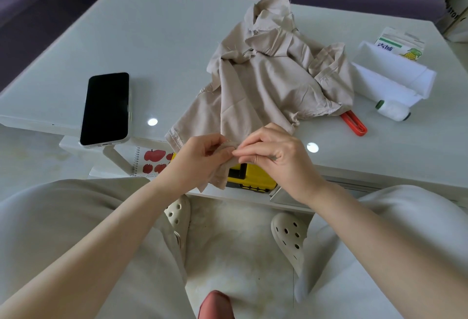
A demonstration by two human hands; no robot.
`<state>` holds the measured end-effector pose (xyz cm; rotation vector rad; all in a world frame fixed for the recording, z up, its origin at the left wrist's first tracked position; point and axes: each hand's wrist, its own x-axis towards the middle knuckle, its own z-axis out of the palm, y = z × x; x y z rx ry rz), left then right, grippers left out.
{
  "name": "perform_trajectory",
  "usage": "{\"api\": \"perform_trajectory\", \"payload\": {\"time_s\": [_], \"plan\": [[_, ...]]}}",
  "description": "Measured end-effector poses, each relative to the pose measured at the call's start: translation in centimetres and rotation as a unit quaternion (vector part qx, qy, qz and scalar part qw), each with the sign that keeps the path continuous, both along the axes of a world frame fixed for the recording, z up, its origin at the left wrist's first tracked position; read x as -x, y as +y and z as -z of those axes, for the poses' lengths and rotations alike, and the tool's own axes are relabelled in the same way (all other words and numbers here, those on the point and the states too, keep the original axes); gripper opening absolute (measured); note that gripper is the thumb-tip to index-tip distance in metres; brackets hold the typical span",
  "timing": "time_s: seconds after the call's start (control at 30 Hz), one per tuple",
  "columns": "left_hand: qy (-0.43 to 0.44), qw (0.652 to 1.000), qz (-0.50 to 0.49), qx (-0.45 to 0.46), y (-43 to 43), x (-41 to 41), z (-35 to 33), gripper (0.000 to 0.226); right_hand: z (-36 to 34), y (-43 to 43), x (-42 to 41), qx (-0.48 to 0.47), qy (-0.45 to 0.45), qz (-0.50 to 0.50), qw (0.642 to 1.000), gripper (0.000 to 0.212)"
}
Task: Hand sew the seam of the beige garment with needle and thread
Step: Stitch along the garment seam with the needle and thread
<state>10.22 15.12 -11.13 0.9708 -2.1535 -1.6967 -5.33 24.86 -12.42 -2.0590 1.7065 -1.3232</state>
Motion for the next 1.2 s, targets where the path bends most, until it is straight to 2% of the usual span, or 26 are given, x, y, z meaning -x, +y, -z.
{"api": "perform_trajectory", "payload": {"time_s": [0.17,0.27,0.37,0.5,0.57,0.73,0.87,1.03,1.2], "plan": [[-0.008,0.998,-0.046,0.038,-0.5,0.2,0.5,0.016,-0.7,0.2,-0.2,-0.038,-0.133,-0.033,0.990,0.016],[-0.023,0.997,-0.035,0.067,-0.1,0.3,0.3,0.015,-1.0,0.5,-0.2,-0.106,-0.239,-0.056,0.964,0.023],[-0.035,0.996,-0.008,0.083,0.2,0.3,0.3,0.015,-1.4,0.5,-0.4,-0.137,-0.318,-0.065,0.936,0.018],[-0.026,0.989,-0.080,0.124,-0.5,0.7,0.8,0.019,-1.9,0.9,-0.9,-0.180,-0.375,-0.068,0.907,0.012],[-0.004,0.986,-0.114,0.121,-0.8,0.8,0.8,0.025,-1.7,1.1,-1.1,-0.236,-0.350,-0.079,0.903,0.011],[0.022,0.986,-0.121,0.113,-0.7,0.8,0.7,0.022,0.5,1.2,-1.4,-0.398,-0.263,-0.089,0.874,0.013],[0.023,0.985,-0.130,0.114,-0.8,0.9,0.7,0.019,2.2,1.9,-1.3,-0.477,-0.187,-0.090,0.854,0.016],[0.025,0.984,-0.131,0.116,-0.8,0.8,0.6,0.012,4.2,3.3,-0.3,-0.577,-0.063,-0.100,0.808,0.020],[0.037,0.984,-0.120,0.122,-0.6,0.6,0.4,0.017,5.3,4.8,1.1,-0.632,-0.014,-0.085,0.770,0.017]]}}
